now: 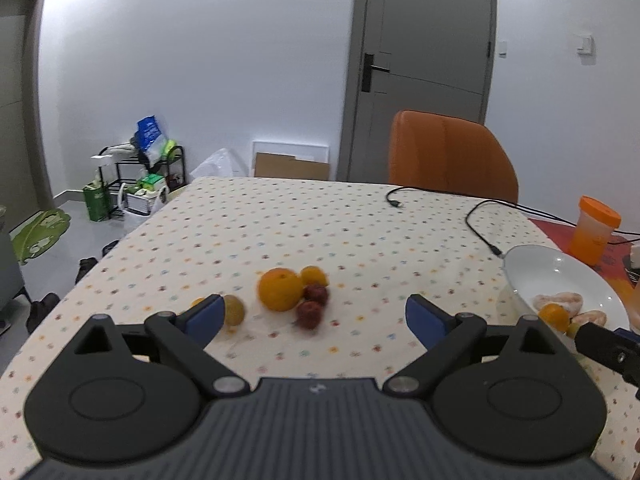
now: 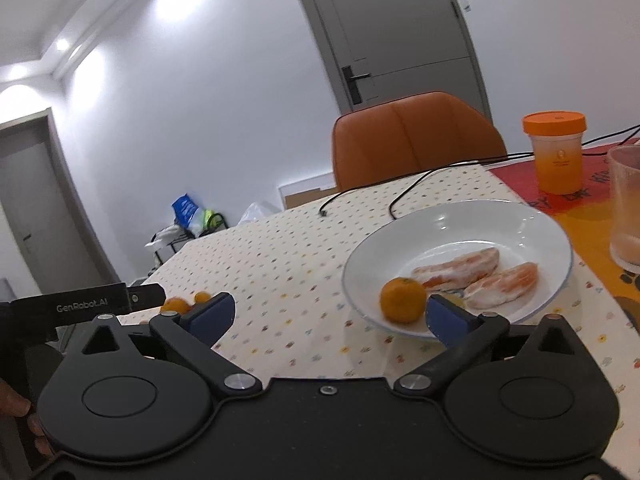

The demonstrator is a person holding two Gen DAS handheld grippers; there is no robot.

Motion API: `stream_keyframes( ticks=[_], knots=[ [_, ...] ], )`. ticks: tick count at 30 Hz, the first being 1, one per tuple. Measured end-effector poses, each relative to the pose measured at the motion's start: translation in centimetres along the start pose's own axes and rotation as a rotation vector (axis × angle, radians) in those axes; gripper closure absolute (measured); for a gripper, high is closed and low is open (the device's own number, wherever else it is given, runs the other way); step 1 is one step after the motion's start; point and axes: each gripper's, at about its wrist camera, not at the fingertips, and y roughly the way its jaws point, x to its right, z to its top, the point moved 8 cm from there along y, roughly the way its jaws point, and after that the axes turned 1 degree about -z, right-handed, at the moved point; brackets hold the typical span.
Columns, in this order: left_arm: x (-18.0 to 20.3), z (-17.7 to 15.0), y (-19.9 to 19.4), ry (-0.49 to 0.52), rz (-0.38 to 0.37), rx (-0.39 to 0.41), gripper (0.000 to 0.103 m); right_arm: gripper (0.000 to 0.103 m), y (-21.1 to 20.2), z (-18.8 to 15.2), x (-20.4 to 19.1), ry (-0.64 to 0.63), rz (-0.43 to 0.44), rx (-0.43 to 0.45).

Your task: Organize fruits

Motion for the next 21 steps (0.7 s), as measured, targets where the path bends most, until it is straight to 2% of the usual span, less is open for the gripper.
stream_keyframes(
  ticks=[12,21],
  knots=[
    [-3.8,-0.4,-1.6,-0.02,0.053,0.018,0.007,0.0,-0.2,-1.5,-3.3,-0.04,0.056,-0.033],
    [-5.9,-0.8,-1.0,-0.055,0.088,0.004,0.007,0.0,0.4,-2.2,-4.6,-0.062,0.076,-0.057]
  ],
)
